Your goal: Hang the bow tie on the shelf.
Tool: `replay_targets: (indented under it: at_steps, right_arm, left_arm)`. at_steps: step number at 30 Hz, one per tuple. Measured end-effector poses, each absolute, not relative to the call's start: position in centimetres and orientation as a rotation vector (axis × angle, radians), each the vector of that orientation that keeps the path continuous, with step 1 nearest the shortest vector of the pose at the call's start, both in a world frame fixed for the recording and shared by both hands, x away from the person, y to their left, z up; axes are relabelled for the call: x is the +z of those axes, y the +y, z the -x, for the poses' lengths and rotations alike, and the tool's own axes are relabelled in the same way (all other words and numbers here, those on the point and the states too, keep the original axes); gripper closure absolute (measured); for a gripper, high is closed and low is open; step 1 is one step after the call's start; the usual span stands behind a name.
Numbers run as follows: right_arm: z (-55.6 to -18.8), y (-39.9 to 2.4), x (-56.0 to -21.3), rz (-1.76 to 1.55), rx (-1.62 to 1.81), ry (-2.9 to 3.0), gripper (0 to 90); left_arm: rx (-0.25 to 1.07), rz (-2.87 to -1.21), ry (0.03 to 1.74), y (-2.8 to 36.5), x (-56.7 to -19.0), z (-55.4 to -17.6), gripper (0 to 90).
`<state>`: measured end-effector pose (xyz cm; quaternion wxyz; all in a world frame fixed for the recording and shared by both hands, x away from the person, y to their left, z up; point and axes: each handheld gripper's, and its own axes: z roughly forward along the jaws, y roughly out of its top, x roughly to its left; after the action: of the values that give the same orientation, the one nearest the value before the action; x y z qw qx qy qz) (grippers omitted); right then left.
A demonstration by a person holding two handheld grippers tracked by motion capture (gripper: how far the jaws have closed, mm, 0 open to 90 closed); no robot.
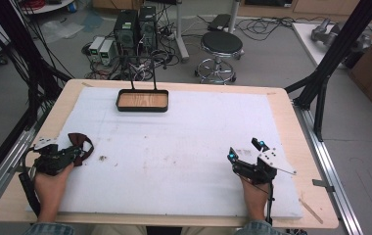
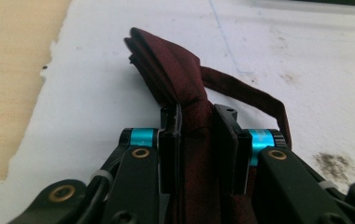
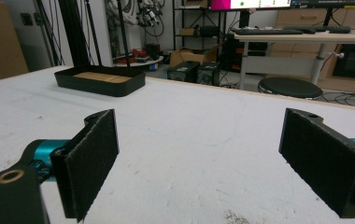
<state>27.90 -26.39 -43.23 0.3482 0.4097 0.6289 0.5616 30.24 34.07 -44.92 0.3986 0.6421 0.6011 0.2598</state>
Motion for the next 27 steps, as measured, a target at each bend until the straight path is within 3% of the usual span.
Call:
replay_targets:
  at_steps: [11, 27]
  right_arm:
    - [-27.9, -26.4, -43.2, -1.063, 1.456, 1.629, 11.0]
    - [-27.9, -26.2, -43.2, -1.057, 1.451, 1.638, 11.0]
  left_arm:
    - [0.691, -1.576, 1.335, 33.9, -43.1, -29.3, 73.3]
    - [0.614, -1.658, 1.073, 31.9, -40.1, -31.8, 73.5]
